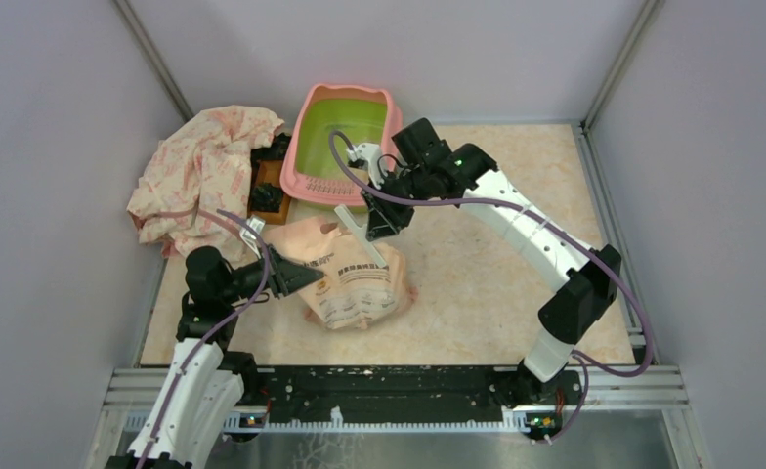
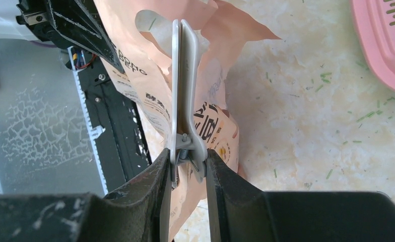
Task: Fill the litter box with clean litter
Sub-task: Clamp the cat litter bag at the center of the board.
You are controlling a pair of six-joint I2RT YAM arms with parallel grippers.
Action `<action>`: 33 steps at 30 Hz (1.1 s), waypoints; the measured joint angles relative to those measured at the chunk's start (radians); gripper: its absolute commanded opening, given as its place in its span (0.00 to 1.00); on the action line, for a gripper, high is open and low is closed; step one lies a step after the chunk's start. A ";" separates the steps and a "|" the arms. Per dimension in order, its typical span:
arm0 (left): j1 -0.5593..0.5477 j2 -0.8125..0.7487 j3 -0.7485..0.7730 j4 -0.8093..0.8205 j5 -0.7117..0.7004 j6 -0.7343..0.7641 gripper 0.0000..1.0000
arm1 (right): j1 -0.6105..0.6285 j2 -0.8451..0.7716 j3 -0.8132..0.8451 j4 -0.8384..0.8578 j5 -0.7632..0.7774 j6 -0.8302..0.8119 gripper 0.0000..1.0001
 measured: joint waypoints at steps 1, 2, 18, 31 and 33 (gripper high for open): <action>0.000 0.000 -0.002 0.004 0.002 -0.001 0.03 | 0.000 0.000 0.000 0.000 -0.001 0.000 0.00; 0.000 0.000 -0.003 0.007 0.003 -0.003 0.03 | 0.000 0.000 0.000 0.000 -0.004 0.000 0.00; 0.004 0.000 -0.009 0.022 0.010 -0.015 0.03 | 0.000 -0.013 -0.119 0.105 -0.041 -0.003 0.54; 0.004 0.000 -0.009 0.022 0.014 -0.015 0.03 | -0.084 -0.170 -0.369 0.429 -0.125 0.222 0.63; 0.004 0.000 -0.009 0.022 0.014 -0.015 0.03 | -0.104 -0.211 -0.410 0.496 -0.129 0.275 0.61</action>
